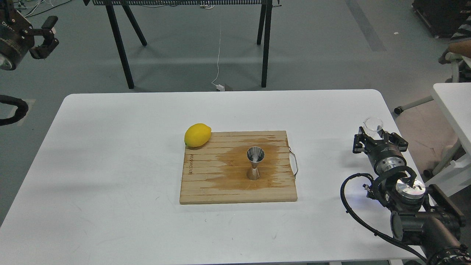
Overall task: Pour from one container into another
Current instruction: 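Bring the glass cup back and set it down near the right arm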
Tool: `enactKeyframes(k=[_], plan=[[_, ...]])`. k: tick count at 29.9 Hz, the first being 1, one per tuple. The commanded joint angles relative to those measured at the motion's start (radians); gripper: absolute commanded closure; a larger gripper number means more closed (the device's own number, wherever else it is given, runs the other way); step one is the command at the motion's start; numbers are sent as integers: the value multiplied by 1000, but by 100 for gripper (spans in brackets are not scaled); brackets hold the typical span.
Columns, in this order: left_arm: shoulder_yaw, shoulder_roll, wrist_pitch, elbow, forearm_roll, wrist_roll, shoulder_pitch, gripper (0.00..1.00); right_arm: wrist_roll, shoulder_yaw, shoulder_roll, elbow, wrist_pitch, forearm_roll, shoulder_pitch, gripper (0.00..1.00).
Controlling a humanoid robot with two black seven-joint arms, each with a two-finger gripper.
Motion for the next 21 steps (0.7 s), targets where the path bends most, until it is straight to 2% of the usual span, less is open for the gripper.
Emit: enactKeyframes(k=[1, 18, 21], plan=[[1, -1, 1, 0, 0, 0, 0, 1, 8, 0, 13, -7, -32, 0, 7, 64], [4, -1, 2, 0, 0, 0, 2, 1, 18, 0, 71, -40, -34, 8, 6, 49], [4, -1, 2, 0, 0, 0, 0, 1, 23, 2, 80, -42, -34, 8, 5, 41]])
